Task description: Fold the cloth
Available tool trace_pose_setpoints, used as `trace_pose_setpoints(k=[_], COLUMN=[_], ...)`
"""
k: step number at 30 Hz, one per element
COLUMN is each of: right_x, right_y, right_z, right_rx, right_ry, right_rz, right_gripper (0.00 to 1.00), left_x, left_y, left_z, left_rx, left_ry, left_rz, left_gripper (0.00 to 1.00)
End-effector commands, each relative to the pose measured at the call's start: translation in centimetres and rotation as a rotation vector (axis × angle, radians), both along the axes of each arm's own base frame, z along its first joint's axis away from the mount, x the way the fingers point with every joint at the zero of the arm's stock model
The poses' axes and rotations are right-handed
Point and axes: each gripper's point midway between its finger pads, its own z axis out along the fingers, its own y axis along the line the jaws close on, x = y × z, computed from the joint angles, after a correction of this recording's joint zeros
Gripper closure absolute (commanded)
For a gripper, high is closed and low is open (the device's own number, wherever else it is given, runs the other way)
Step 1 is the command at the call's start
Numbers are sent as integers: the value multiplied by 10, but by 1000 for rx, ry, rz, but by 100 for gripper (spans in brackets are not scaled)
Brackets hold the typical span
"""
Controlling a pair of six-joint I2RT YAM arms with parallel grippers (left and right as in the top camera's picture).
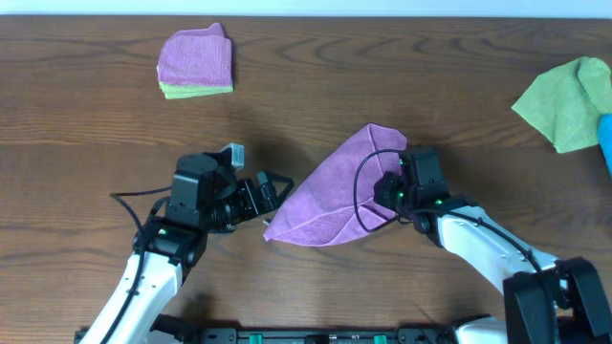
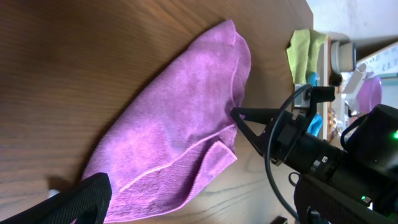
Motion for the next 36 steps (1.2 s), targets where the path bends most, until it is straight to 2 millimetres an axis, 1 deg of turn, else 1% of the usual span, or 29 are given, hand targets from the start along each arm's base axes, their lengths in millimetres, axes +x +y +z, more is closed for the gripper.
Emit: trace_pose_setpoints(k=[1, 2, 3, 8, 13, 16, 18, 21, 23, 26, 27, 28, 31, 33, 36], right_x=[2, 4, 6, 23, 42, 53, 61, 71, 77, 82, 83, 83, 82, 83, 88], right_y=[-2, 0, 3, 18, 53, 77, 89, 99, 105, 114, 121, 131, 152, 165, 178], right_z=[0, 1, 3, 23, 59, 86, 105, 128, 139, 143, 140, 133, 120, 116, 112], right_rx=[4, 12, 28, 56, 53, 64, 69, 74, 74, 83, 88, 95, 104, 111, 116], right_ry=[-5, -11, -21, -98, -213, -285, -336, -399, -436, -465, -471, -471, -458, -462, -463], right_rz=[-16, -12, -4, 63, 208, 271, 293, 309, 326, 340, 351, 369, 404, 425, 443], right_gripper=[87, 92, 94, 98, 98, 98, 98, 98, 98, 99, 98, 98, 99, 98, 98], left_x=[2, 2, 2, 2, 1, -2, -6, -14, -21, -31, -35, -38, -39, -39, -40], left_y=[7, 8, 8, 7, 12, 18, 23, 27, 28, 30, 29, 28, 27, 26, 25], left_z=[3, 3, 3, 7, 27, 38, 44, 46, 45, 38, 35, 34, 34, 35, 35], left_rx=[19, 19, 19, 17, 1, -2, 1, 14, 19, 26, 25, 24, 18, 15, 11], left_ry=[-26, -25, -25, -42, -118, -153, -166, -176, -157, -109, -93, -84, -81, -80, -80], left_rz=[11, 12, 13, 4, 8, 21, 35, 33, 31, 26, 16, 4, -3, -6, -11], left_gripper=[5, 5, 5, 5, 5, 5, 5, 5, 5, 5, 5, 5, 5, 5, 5])
